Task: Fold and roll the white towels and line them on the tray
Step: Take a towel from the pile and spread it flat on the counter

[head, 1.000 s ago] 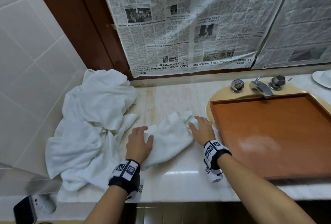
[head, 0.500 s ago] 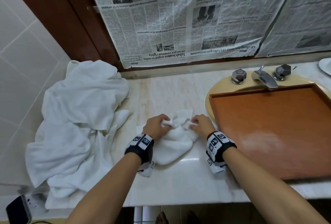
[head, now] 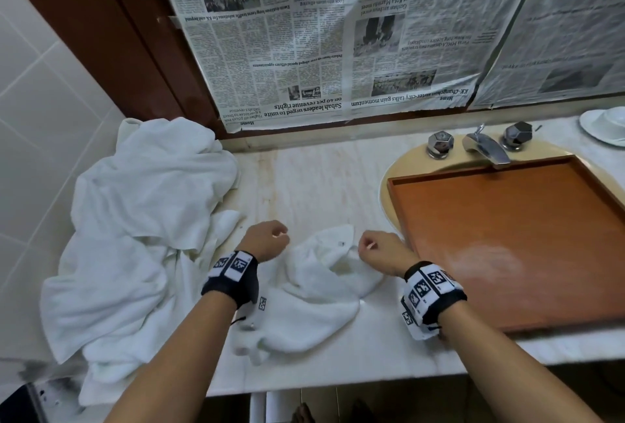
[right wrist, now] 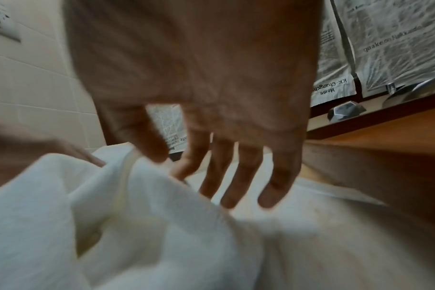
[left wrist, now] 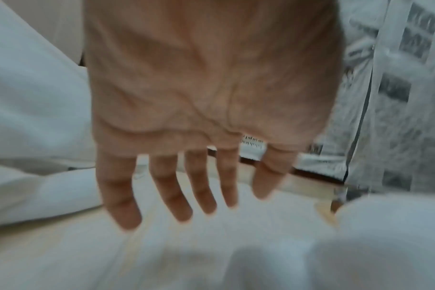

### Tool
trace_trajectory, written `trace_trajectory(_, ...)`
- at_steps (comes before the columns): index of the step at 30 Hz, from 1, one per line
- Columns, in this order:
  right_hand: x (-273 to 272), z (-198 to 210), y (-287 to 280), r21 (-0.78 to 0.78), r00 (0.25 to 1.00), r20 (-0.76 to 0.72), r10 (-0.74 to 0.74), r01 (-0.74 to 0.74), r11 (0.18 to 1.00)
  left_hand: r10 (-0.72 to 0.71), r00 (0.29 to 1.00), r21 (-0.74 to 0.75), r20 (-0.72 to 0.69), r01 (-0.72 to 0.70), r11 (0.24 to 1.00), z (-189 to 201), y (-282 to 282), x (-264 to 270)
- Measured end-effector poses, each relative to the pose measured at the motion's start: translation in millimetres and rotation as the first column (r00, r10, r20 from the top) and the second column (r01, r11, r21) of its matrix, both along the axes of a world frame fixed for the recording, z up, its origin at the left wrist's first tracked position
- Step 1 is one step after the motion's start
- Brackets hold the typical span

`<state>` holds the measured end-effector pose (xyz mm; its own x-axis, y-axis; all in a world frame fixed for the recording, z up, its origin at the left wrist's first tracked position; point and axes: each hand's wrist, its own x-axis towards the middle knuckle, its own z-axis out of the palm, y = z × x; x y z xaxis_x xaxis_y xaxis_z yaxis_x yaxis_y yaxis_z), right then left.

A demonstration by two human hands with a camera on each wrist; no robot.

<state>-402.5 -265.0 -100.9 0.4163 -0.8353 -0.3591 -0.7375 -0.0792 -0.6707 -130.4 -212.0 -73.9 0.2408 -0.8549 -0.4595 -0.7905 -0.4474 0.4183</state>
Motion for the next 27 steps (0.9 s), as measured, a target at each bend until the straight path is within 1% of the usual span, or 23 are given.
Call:
trace_trajectory(1,4.2,-3.1,-6.5,-0.079,0.996,0.030,-0.083,0.085,0.993,0.024,0.999,-0.023,0.033,-0.024,0.999,-9.7,0.7,0.4)
trace_trajectory(2,10.4,-7.3,-13.8,-0.120,0.993,0.029,-0.118,0.120,0.985,0.006,0.998,-0.004,0.058,-0.006,1.000,-20.0,2.6,-1.1)
trace_trajectory(3,18.3,-11.1,-19.7,-0.128,0.995,-0.027,-0.098,0.094,0.987,-0.033,0.997,0.039,0.069,0.030,0.999,-29.6,5.7,-3.2)
trace_trajectory(4,26.8,-17.7,-24.5,-0.109,0.992,-0.117,-0.040,0.028,0.994,-0.062,0.996,0.074,0.070,0.056,0.996,-36.6,8.3,-6.4)
trace_trajectory(6,42.5,-33.3,-27.9,-0.074,0.966,-0.255,0.036,-0.056,0.996,-0.036,0.999,0.074,0.016,0.035,0.997,-43.1,15.4,-11.3)
trace_trajectory(8,52.9,-44.6,-28.9,-0.104,0.954,-0.297,0.031,-0.065,0.992,-0.001,0.998,0.039,-0.059,0.003,0.999,-42.1,21.4,-13.3)
trace_trajectory(9,56.2,-46.7,-27.7,-0.113,0.958,-0.284,0.050,-0.085,0.990,0.001,0.997,0.033,-0.082,0.001,0.999,-40.0,25.7,-14.3)
trace_trajectory(10,58.1,-46.1,-25.2,-0.104,0.966,-0.245,0.081,-0.109,0.989,0.006,0.995,0.042,-0.103,-0.001,0.999,-36.6,30.3,-13.5)
trace_trajectory(11,58.0,-42.9,-22.5,-0.083,0.982,-0.164,0.095,-0.110,0.990,-0.002,0.993,0.064,-0.116,0.009,0.998,-32.5,33.9,-11.7)
trace_trajectory(13,54.0,-29.4,-15.8,-0.019,0.996,0.065,0.058,-0.057,0.998,-0.046,0.992,0.128,-0.118,0.061,0.990,-20.1,39.9,-5.1)
trace_trajectory(14,52.3,-17.3,-13.2,-0.005,0.983,0.179,0.041,-0.041,0.999,-0.065,0.991,0.139,-0.118,0.082,0.987,-12.6,40.8,-1.3)
trace_trajectory(15,50.6,-1.1,-10.5,-0.010,0.958,0.280,0.053,-0.052,0.999,-0.082,0.988,0.108,-0.127,0.096,0.989,-3.7,40.9,0.9)
trace_trajectory(16,50.3,17.2,-8.4,-0.023,0.930,0.357,0.084,-0.081,0.996,-0.089,0.982,0.024,-0.166,0.095,0.995,8.0,40.5,0.0)
trace_trajectory(17,51.1,37.5,-5.8,-0.043,0.904,0.409,0.122,-0.114,0.992,-0.100,0.971,-0.091,-0.218,0.082,0.993,22.0,39.4,-3.7)
trace_trajectory(19,56.3,73.2,-2.4,-0.090,0.872,0.456,0.179,-0.155,0.984,-0.159,0.939,-0.298,-0.304,0.064,0.952,51.2,33.1,-14.2)
trace_trajectory(20,59.0,87.1,-0.9,-0.105,0.862,0.472,0.183,-0.151,0.983,-0.188,0.926,-0.361,-0.328,0.061,0.931,64.7,30.8,-18.9)
trace_trajectory(22,60.5,103.9,-0.2,-0.101,0.838,0.523,0.155,-0.120,0.988,-0.222,0.916,-0.447,-0.333,0.054,0.893,85.9,29.1,-24.6)
trace_trajectory(24,54.4,106.2,0.9,-0.039,0.799,0.588,0.128,-0.130,0.991,-0.240,0.902,-0.515,-0.358,0.024,0.857,99.2,33.5,-27.2)
trace_trajectory(25,50.3,103.9,3.2,-0.044,0.801,0.577,0.161,-0.166,0.985,-0.246,0.890,-0.534,-0.384,0.003,0.845,103.4,37.1,-27.5)
trace_trajectory(27,44.3,91.5,10.0,-0.141,0.848,0.444,0.290,-0.253,0.957,-0.240,0.853,-0.539,-0.463,-0.056,0.840,109.5,45.7,-27.2)
